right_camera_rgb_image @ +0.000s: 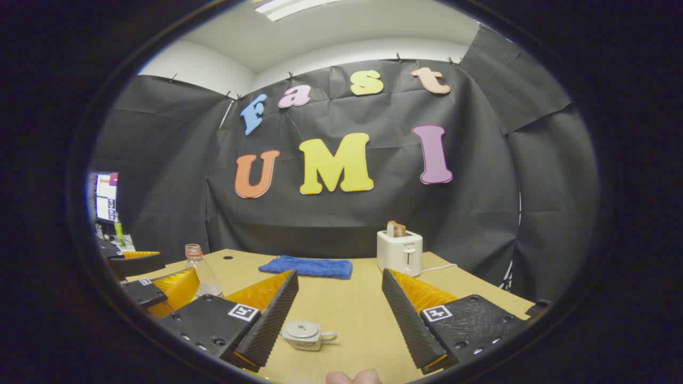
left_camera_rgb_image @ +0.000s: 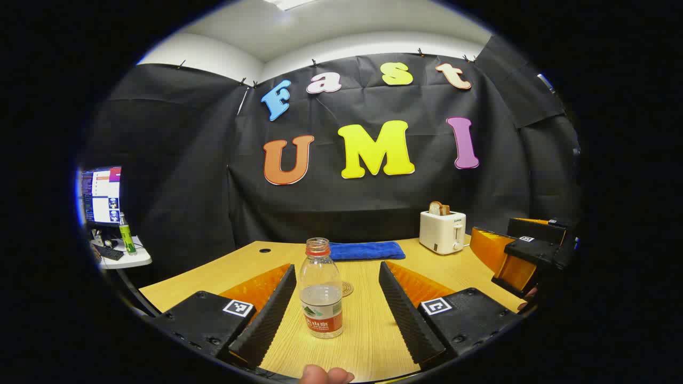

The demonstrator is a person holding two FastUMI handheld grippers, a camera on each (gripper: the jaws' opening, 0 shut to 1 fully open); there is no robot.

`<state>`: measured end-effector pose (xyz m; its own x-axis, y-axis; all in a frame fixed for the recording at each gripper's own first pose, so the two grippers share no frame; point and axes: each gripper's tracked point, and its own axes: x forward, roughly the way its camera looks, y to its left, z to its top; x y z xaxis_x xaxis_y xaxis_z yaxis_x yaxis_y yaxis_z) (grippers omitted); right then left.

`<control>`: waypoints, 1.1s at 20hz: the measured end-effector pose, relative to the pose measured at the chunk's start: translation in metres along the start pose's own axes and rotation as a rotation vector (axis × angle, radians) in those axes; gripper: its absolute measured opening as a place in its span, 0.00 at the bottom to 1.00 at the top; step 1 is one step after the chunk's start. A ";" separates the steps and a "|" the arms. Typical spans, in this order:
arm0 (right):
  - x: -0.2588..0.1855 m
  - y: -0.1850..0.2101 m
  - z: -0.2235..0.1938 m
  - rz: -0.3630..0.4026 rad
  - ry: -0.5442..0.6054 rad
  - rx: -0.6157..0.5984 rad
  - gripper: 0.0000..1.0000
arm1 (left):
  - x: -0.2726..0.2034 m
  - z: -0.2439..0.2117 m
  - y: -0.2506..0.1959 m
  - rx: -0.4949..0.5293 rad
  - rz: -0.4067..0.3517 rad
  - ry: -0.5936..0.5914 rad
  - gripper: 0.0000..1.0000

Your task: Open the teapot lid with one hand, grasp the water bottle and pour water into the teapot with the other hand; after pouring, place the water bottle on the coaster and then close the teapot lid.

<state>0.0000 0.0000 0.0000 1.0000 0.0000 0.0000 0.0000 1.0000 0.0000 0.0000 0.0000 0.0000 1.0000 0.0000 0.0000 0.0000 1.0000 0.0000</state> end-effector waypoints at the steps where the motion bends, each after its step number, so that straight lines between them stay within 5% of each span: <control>1: 0.001 0.000 -0.003 0.000 0.005 -0.001 0.97 | 0.001 -0.002 0.000 -0.003 0.002 0.006 0.98; 22: 0.003 0.010 -0.009 0.037 0.014 -0.046 0.95 | 0.003 -0.008 0.012 -0.021 0.025 0.034 0.98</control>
<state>0.0031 0.0101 -0.0088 0.9992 0.0362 -0.0148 -0.0369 0.9983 -0.0459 0.0027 0.0124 -0.0085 0.9991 0.0247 -0.0345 -0.0255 0.9995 -0.0210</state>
